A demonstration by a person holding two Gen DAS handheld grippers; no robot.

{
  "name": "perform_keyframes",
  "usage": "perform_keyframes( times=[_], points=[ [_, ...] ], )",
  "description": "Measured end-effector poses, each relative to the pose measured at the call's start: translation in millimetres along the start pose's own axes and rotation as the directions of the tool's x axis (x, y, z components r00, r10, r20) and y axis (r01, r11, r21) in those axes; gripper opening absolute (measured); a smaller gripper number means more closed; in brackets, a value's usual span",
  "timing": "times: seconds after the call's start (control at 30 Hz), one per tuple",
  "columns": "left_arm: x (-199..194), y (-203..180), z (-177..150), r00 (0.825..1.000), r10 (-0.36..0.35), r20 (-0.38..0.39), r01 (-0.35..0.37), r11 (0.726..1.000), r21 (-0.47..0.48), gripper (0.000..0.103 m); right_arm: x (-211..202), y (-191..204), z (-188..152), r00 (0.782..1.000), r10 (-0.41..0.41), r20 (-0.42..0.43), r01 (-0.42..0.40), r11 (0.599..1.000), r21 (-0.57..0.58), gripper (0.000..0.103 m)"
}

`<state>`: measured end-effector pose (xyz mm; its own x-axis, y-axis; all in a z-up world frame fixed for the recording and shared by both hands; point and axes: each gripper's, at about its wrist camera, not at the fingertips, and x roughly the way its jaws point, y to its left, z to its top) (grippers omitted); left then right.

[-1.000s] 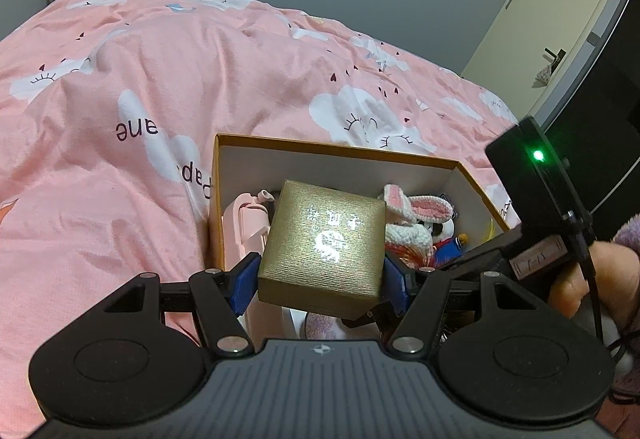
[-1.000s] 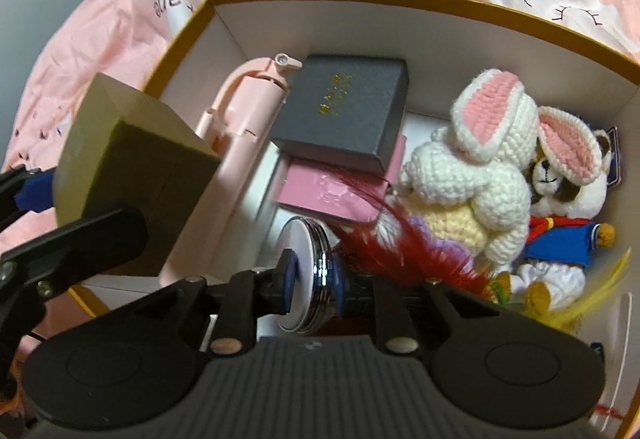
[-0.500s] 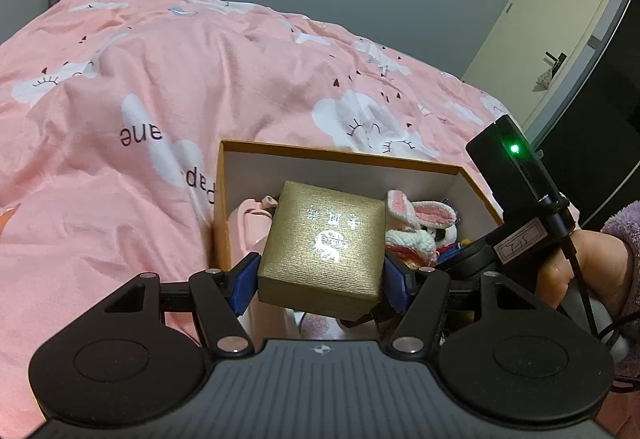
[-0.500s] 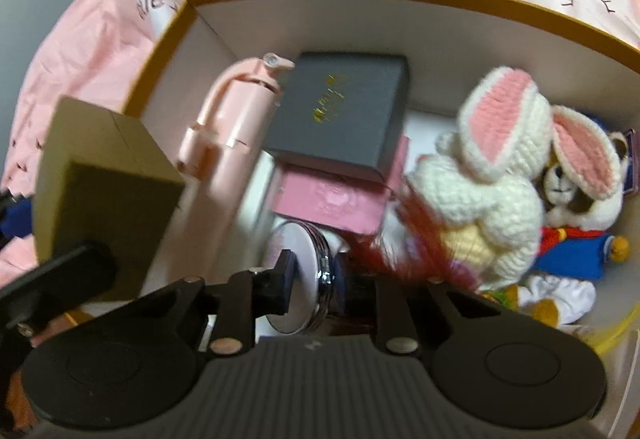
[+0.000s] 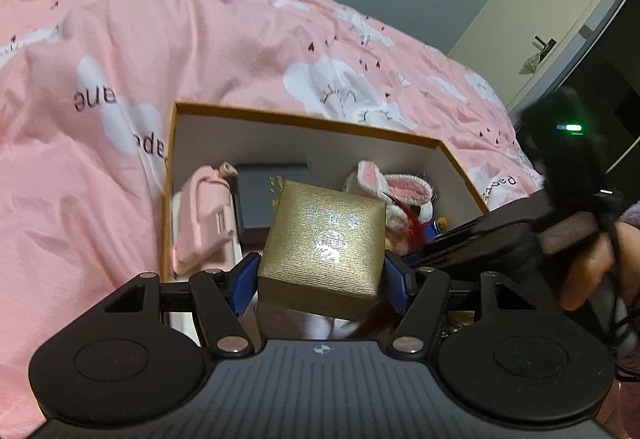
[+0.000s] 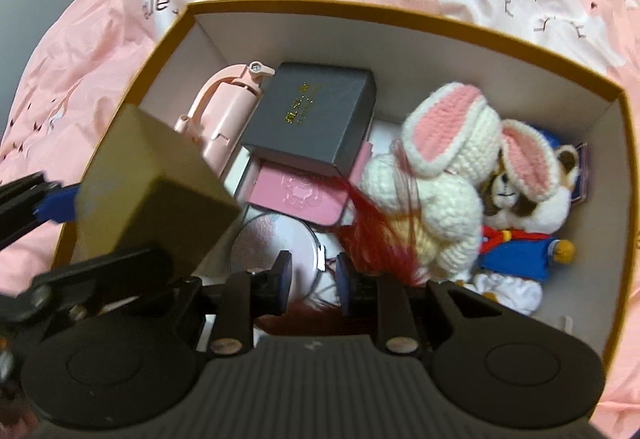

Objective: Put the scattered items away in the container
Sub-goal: 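Lower the compact mirror into the box and open the right gripper, then lower the gold box onto the compact mirror and open the left gripper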

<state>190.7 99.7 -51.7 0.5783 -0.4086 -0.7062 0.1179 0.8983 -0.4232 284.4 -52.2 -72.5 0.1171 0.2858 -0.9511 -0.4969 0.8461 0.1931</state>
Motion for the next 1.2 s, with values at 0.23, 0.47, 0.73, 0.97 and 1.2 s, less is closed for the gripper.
perform_keyframes(
  times=[0.23, 0.47, 0.73, 0.97, 1.2],
  points=[
    [19.1, -14.5, 2.0, 0.996, 0.069, -0.053, -0.069, 0.997, -0.015, 0.074, -24.3, 1.1, -15.6, 0.999, 0.007, 0.041, -0.002, 0.993, -0.122, 0.032],
    [36.4, -32.0, -4.6, 0.98, 0.181, -0.083, -0.177, 0.982, 0.059, 0.074, -38.3, -5.6, -21.8, 0.986, -0.081, 0.147, 0.108, 0.976, -0.188, 0.031],
    [58.6, -32.8, -4.4, 0.953, 0.246, -0.178, -0.243, 0.969, 0.04, 0.074, -41.3, -21.4, -21.8, 0.975, -0.06, 0.215, 0.086, 0.99, -0.111, 0.033],
    [75.4, -32.6, -11.5, 0.928, 0.304, -0.214, -0.306, 0.952, 0.028, 0.074, -55.3, -32.8, -24.6, 0.956, -0.06, 0.287, 0.08, 0.995, -0.058, 0.038],
    [79.6, -31.7, -15.2, 0.917, 0.336, -0.215, -0.339, 0.94, 0.025, 0.074, -51.7, -32.9, -32.9, 0.954, -0.062, 0.292, 0.091, 0.992, -0.088, 0.038]
  ],
)
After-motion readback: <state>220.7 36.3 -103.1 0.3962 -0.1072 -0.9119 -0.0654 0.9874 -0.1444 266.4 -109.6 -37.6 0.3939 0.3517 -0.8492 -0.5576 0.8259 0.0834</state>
